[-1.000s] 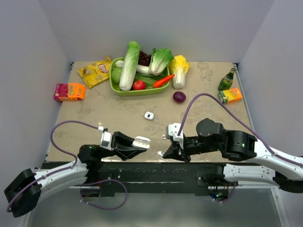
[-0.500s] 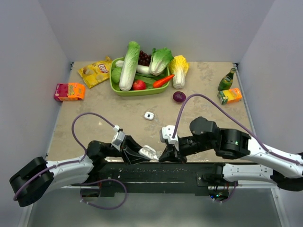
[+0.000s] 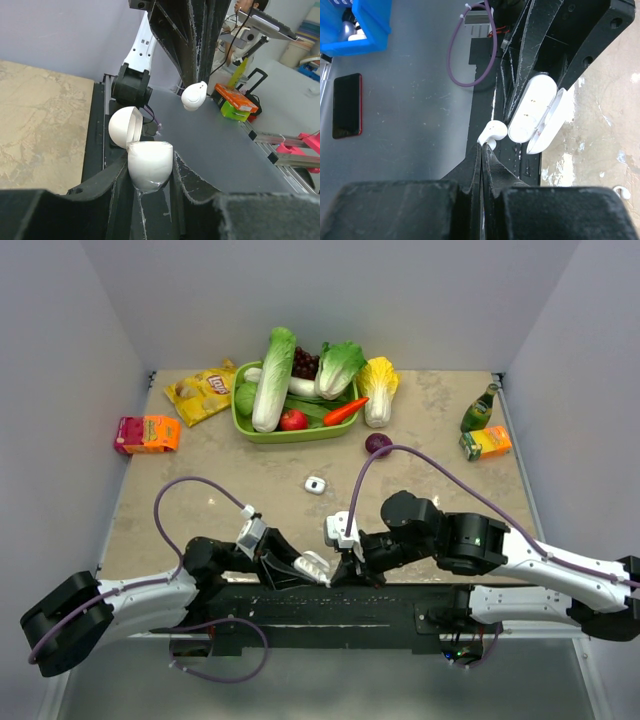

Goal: Insert the wireless bluetooth earbuds into the charging case
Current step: Place the earbud in the charging case.

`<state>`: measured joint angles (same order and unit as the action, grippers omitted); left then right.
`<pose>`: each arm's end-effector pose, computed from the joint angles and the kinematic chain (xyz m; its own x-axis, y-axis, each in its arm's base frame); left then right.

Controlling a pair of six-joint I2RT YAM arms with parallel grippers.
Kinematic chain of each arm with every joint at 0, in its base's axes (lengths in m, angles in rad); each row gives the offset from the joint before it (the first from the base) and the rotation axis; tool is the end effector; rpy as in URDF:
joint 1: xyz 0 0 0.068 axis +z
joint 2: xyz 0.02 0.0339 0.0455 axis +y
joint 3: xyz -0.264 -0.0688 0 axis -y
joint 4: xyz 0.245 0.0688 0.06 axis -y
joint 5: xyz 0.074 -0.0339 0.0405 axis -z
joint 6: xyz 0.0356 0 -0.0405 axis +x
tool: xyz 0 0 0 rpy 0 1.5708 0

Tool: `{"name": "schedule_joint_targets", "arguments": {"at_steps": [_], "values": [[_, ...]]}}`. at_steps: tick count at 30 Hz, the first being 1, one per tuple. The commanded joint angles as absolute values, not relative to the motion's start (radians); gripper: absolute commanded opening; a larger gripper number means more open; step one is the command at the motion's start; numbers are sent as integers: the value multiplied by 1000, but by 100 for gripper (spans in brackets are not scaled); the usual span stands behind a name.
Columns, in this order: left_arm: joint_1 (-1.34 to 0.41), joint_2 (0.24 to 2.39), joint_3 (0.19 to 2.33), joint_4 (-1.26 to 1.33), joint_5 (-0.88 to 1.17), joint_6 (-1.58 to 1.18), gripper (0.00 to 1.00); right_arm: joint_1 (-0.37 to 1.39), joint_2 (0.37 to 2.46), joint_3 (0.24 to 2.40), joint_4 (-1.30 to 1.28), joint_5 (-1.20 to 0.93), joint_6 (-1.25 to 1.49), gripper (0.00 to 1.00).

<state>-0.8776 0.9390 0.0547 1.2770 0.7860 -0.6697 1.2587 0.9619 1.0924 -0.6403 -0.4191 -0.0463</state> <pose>0.0812 -0.1372 0.2130 -0.4050 -0.1990 -0.8924 0.9054 -0.2229 -0.3612 0.0467 0.1920 0.3694 -0.1044 -0.4613 -0.8811 -0.9843 -0.0790 0.1580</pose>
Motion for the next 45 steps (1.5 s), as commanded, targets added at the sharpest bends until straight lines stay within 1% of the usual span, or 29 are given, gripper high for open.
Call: {"name": "schedule_joint_targets", "arguments": {"at_steps": [1,11,17,24,38,45], "values": [[-887,945,95,1575,810,-683,0,1266,962,1086,-594,-442,-55,0],[-925,962,101,1643,808,-672,0,1270,991,1083,-584,-446,-54,0],[-925,937,104,1654,802,-664,0,1276,999,1075,-584,-449,-49,0],[-927,916,110,1669,796,-660,0,1281,996,1066,-583,-446,-46,0],[-942,965,118,1761,818,-690,0,1281,974,1049,-557,-404,-45,0],[-948,951,112,1783,808,-687,0,1281,968,1042,-557,-396,-41,0]]}}
